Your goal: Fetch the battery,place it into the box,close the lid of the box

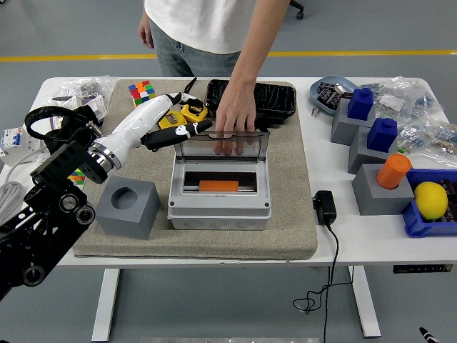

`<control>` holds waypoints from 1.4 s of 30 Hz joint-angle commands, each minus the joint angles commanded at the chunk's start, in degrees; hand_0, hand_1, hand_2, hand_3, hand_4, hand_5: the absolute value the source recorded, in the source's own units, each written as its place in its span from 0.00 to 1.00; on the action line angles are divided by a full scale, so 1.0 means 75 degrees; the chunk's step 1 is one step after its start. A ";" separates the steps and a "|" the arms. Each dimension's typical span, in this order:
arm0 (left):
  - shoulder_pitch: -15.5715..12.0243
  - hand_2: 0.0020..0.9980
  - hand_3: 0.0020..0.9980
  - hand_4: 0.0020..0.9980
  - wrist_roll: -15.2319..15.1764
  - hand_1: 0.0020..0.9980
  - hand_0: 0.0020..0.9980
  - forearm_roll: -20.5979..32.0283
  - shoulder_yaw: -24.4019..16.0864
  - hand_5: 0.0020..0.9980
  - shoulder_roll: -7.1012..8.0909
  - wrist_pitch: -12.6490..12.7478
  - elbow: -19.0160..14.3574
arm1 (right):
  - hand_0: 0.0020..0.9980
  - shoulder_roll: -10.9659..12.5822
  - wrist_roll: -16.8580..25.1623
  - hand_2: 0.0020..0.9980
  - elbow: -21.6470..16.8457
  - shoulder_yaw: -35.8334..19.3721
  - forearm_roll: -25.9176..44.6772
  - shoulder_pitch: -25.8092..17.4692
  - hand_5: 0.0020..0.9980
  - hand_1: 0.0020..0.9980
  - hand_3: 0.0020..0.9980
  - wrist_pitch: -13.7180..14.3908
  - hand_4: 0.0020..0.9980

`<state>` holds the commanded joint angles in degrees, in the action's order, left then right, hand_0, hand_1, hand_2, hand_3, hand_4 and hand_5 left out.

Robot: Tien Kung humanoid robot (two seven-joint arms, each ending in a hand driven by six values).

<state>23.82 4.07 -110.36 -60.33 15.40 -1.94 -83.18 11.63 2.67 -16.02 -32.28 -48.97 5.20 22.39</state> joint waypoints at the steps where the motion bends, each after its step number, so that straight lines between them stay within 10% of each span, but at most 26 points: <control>1: 0.0001 0.82 0.77 1.00 0.0006 0.89 0.92 -0.0348 0.0018 1.00 0.0004 -0.0007 0.0000 | 0.81 0.0001 0.0000 0.77 0.0002 0.0007 0.0007 -0.0004 1.00 0.80 0.77 0.0000 1.00; 8: -0.0012 0.82 0.76 1.00 0.0024 0.89 0.92 -0.1915 0.0139 1.00 0.0045 -0.0016 -0.0038 | 0.81 0.0002 0.0003 0.77 0.0001 0.0009 0.0015 -0.0013 1.00 0.80 0.77 -0.0001 1.00; 42: -0.0454 0.80 0.74 1.00 0.0231 0.88 0.91 -0.2226 0.1436 1.00 0.0612 -0.0211 -0.1201 | 0.80 0.0033 -0.0017 0.77 0.0005 -0.0075 -0.0006 0.0007 1.00 0.79 0.77 0.0006 1.00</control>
<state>20.42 5.81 -127.05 -49.56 19.99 -3.52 -92.19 11.88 2.54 -15.98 -32.84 -49.02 5.25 22.44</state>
